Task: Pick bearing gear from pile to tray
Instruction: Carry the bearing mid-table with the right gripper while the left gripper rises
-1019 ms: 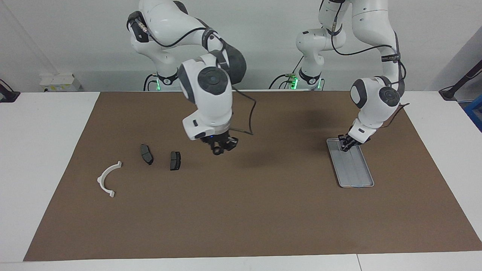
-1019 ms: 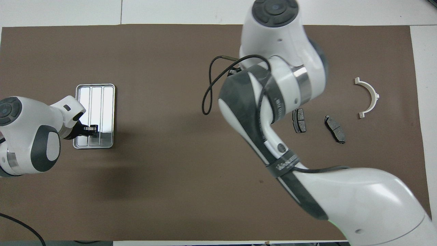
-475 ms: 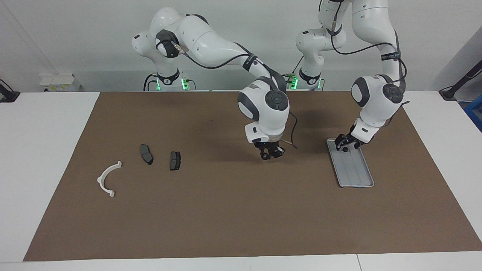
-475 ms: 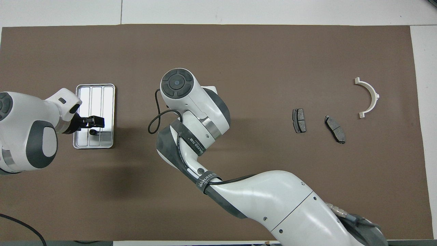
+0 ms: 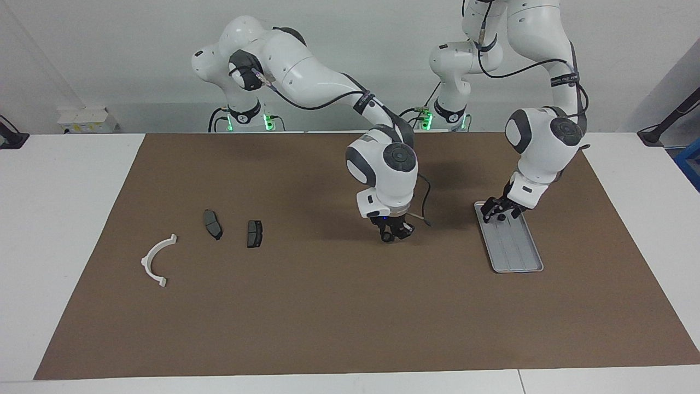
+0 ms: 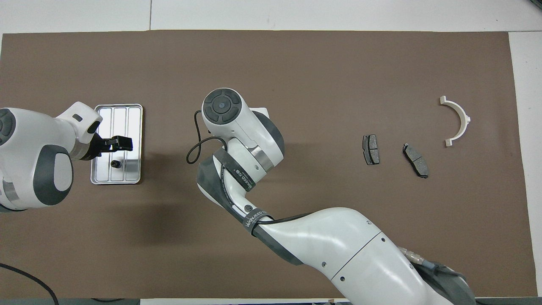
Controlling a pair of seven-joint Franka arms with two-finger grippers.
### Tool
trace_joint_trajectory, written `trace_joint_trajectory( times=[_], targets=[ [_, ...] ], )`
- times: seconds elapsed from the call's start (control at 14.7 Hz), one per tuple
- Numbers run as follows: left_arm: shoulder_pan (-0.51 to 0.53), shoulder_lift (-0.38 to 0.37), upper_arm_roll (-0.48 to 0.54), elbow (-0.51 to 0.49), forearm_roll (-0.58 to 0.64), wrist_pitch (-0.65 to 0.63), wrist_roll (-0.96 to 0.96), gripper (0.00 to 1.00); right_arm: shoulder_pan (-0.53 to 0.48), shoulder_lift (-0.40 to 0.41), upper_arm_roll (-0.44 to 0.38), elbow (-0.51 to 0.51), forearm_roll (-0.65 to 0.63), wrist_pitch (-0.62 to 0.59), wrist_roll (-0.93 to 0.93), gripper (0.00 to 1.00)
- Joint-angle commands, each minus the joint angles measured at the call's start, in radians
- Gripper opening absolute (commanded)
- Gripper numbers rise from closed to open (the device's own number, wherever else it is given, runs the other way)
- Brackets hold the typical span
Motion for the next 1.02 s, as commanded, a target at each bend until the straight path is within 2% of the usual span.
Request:
trace_joint_trajectory(
  times=[0.0,0.07,0.34,0.75,0.88,0.95],
  targets=[
    [-0.026,0.004,0.011,0.012,-0.015,-0.007,-0.036,0.98,0.001,-0.009,-0.001,-0.014,-0.015,0.020,0.016,0.76],
    [-0.032,0.006,0.011,0.012,-0.015,-0.004,-0.049,0.98,0.001,-0.009,-0.001,-0.012,-0.024,0.011,0.015,1.00],
    [-0.061,0.009,0.009,0.019,-0.015,0.001,-0.094,0.98,-0.008,-0.009,-0.003,-0.011,-0.032,-0.036,0.012,1.00],
    [-0.199,0.029,0.017,0.069,-0.009,-0.015,-0.280,0.98,-0.100,-0.070,-0.002,-0.002,-0.026,-0.109,-0.108,1.00],
    [-0.271,0.065,0.017,0.127,-0.001,-0.025,-0.419,0.98,-0.140,-0.079,0.003,-0.002,-0.018,-0.109,-0.154,1.00],
    [-0.312,0.107,0.018,0.179,0.014,-0.050,-0.496,0.98,-0.152,-0.084,0.005,-0.003,-0.015,-0.109,-0.181,1.00]
  ],
)
